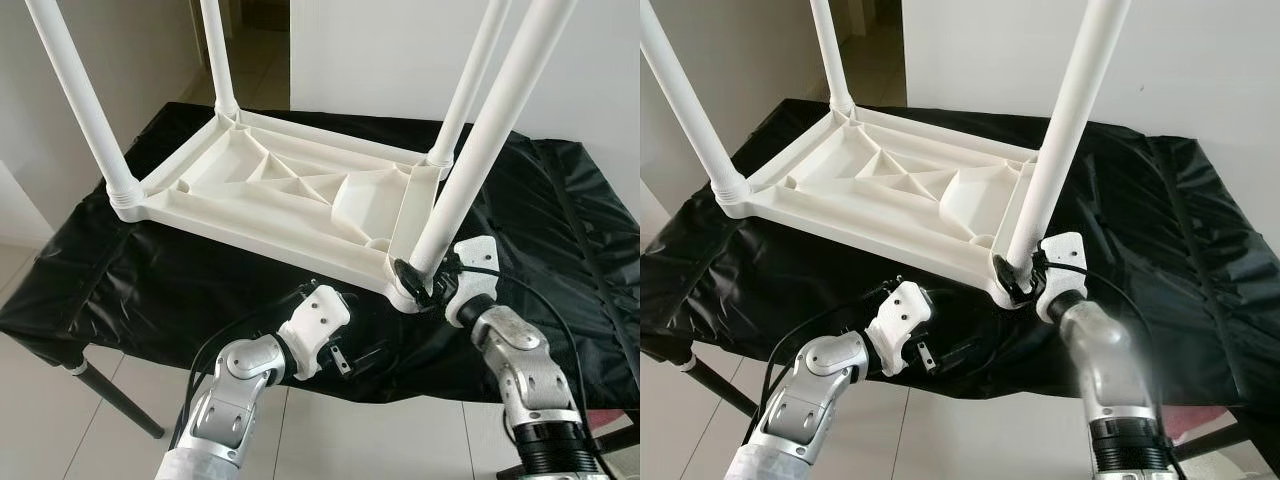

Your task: Building children table

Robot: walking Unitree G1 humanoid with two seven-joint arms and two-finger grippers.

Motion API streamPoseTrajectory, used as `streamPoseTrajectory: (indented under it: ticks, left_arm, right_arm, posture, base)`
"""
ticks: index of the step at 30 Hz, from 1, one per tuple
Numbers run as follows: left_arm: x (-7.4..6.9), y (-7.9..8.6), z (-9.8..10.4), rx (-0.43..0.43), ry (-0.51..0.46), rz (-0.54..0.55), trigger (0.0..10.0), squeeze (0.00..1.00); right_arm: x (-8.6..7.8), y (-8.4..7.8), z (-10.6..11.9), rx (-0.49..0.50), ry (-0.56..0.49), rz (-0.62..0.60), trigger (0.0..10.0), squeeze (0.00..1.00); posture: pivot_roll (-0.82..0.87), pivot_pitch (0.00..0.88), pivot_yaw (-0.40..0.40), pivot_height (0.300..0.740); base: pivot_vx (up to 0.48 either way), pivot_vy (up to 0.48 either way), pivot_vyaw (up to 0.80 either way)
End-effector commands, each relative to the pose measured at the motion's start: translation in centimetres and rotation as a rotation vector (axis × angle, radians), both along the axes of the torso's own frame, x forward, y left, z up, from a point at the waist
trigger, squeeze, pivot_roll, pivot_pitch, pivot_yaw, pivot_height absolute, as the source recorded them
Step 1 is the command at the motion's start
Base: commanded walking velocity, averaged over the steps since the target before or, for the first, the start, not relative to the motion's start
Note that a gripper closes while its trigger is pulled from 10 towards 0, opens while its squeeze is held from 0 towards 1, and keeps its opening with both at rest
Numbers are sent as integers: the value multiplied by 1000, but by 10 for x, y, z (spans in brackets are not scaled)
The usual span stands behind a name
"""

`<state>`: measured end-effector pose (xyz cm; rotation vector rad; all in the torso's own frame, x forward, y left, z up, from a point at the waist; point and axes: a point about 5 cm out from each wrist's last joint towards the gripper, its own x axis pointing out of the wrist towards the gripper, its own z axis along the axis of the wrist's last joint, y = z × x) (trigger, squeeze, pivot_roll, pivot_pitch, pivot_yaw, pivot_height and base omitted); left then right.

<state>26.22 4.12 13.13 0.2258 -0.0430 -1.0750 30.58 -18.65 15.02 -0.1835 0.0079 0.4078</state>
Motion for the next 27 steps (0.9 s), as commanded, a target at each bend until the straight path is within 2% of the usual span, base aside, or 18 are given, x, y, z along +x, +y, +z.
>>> streamPoseTrajectory:
  ticks: [1,5,6,7,8,9,10,20,21,22,23,27]
  left_arm:
    - [7,3,-1,-12,-19,146,10000,0]
    - [7,3,0,-11,-22,144,10000,0]
    - [7,3,0,-10,-22,144,10000,0]
    - [7,3,0,-10,-22,144,10000,0]
    - [7,3,0,-9,-22,145,10000,0]
    - [7,3,0,-9,-22,145,10000,0]
    - [7,4,0,-8,-22,145,10000,0]
    - [6,4,0,-11,-20,151,10000,0]
    - [6,4,0,-11,-19,152,10000,0]
    - [6,4,0,-11,-19,152,10000,0]
    - [5,5,0,-11,-18,153,10000,0]
    - [5,5,0,-13,-16,156,10000,0]
  right_arm:
    - [1,1,-2,-44,5,82,10000,0]
    - [4,-1,-5,-68,19,128,10000,0]
    - [6,-1,-6,-74,26,141,9137,0]
    - [6,-2,-7,-78,29,150,9137,0]
    - [8,-3,-8,-89,25,164,3373,0]
    - [8,-3,-8,-89,25,164,3373,0]
    - [8,-3,-9,-87,30,179,0,0]
    - [12,-8,-10,-92,22,205,0,0]
    - [12,-7,-10,-72,29,188,3843,0]
    - [12,-7,-10,-72,29,188,3843,0]
    - [12,-6,-11,-47,39,177,10000,0]
    - [8,1,-10,29,40,139,10000,0]
  posture:
    - [-61,48,-2,740]
    - [-61,48,-2,740]
    - [-61,48,-2,740]
    - [-61,48,-2,740]
    - [-53,49,-1,740]
    - [-53,49,-1,740]
    - [-51,49,0,740]
    - [-47,56,-4,740]
    - [-46,60,-4,740]
    - [-46,60,-4,740]
    - [-46,59,-5,740]
    - [-46,65,-5,740]
  base:
    - [0,0,0]
    - [0,0,0]
    - [0,0,0]
    - [0,0,0]
    - [0,0,0]
    - [0,0,0]
    - [0,0,0]
    - [0,0,0]
    - [0,0,0]
    - [0,0,0]
    - [0,0,0]
    - [0,0,0]
